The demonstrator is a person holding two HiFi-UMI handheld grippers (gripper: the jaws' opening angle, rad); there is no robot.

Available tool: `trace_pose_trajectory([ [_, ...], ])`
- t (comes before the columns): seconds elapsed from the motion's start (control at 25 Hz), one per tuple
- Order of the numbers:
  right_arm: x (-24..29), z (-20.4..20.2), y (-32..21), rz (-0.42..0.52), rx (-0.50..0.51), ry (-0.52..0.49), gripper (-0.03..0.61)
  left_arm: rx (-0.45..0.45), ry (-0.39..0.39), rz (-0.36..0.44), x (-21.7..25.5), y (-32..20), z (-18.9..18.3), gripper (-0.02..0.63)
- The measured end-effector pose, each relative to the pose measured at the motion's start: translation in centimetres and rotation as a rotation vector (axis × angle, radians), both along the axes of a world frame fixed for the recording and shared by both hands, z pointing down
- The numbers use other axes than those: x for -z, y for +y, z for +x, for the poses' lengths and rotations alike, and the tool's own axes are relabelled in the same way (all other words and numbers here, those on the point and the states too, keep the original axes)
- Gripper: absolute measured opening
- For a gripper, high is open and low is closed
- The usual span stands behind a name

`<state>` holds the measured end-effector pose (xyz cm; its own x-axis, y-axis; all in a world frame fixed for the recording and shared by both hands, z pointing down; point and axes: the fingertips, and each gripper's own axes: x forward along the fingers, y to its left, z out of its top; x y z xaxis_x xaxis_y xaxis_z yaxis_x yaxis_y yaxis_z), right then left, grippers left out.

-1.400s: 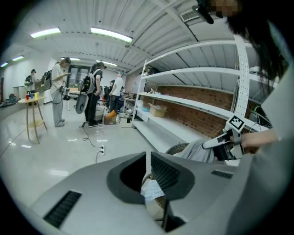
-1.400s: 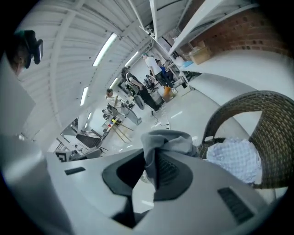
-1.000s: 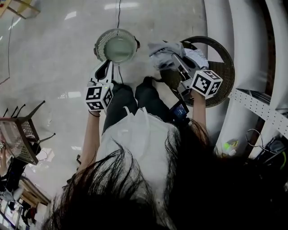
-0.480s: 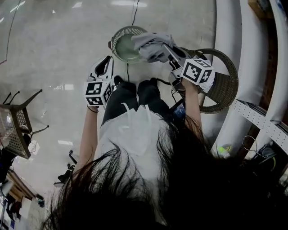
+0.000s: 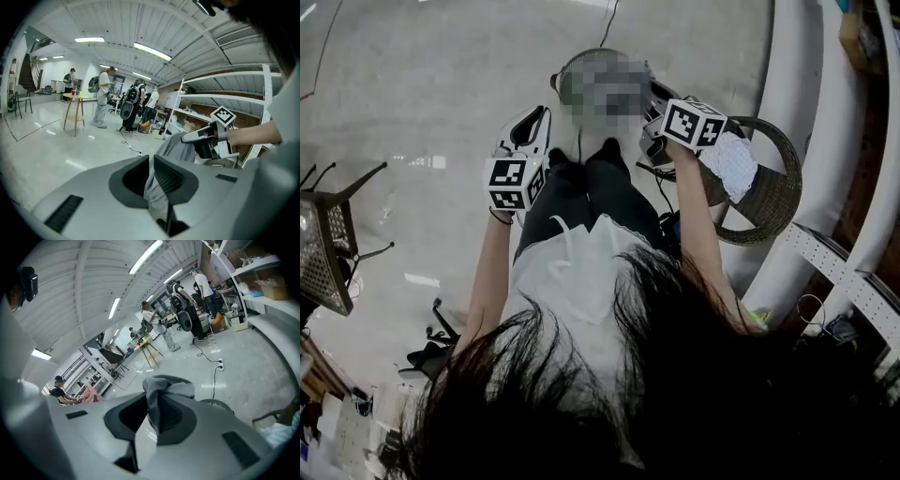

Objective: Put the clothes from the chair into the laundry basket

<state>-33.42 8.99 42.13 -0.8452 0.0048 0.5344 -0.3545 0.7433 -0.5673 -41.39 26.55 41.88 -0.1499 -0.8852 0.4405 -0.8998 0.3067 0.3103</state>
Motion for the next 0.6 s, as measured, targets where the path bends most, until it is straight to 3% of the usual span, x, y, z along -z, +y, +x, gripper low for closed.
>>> trace_pose_trajectory([
  [0.36, -9.7, -5.7, -1.1, -0.043, 0.044, 0.159, 0.058, 0.087, 0.052, -0.014, -2.6, -0.8, -3.4, 0.043],
  [0.6, -16.6, -5.3, -1.6, -0.060, 0.109, 0.294, 0.058, 0.148, 0.095, -0.036, -4.8, -1.5, -3.2, 0.043],
])
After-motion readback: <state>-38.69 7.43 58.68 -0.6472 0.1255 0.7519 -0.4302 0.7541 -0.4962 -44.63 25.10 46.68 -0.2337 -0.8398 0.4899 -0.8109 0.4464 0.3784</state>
